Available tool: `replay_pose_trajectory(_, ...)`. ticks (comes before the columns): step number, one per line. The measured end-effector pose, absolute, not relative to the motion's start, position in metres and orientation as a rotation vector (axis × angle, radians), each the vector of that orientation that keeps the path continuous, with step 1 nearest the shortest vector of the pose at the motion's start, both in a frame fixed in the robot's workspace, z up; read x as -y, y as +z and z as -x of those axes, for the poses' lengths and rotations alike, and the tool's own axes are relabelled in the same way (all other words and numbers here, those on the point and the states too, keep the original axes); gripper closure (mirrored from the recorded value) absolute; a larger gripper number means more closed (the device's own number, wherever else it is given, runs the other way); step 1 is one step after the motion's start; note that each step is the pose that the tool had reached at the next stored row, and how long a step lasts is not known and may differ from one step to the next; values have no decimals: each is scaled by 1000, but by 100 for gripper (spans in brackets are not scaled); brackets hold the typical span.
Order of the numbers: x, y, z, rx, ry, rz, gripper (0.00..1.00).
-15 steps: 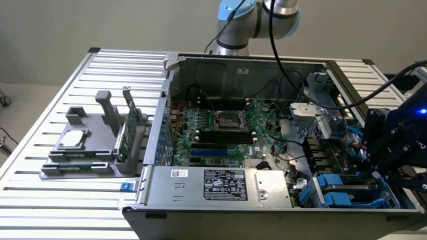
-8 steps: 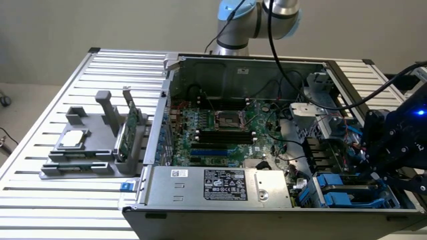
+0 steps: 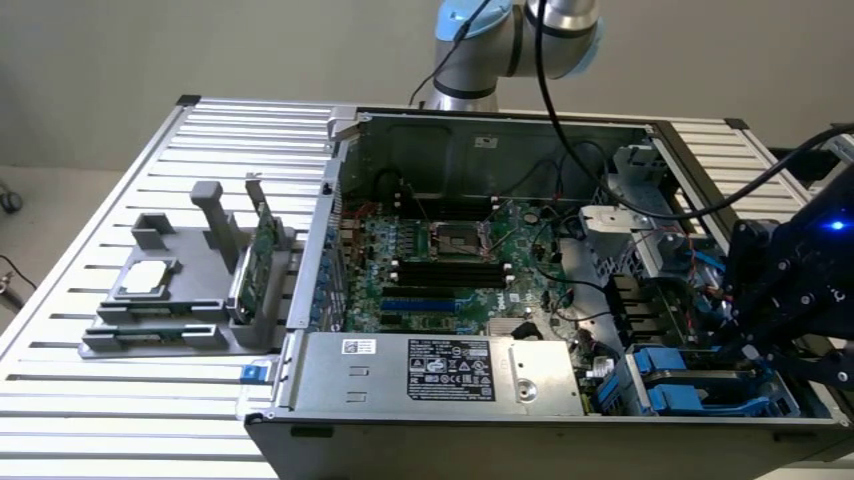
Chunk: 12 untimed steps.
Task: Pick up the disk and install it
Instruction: 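Insert the first disk wire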
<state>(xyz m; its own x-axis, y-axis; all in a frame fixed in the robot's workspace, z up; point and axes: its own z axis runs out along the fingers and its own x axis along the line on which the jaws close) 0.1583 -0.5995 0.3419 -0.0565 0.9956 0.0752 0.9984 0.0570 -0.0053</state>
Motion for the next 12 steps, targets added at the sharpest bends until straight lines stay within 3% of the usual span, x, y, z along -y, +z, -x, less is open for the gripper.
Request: replay_pose_trajectory(12, 600, 340, -153, 2231, -100, 2151, 83)
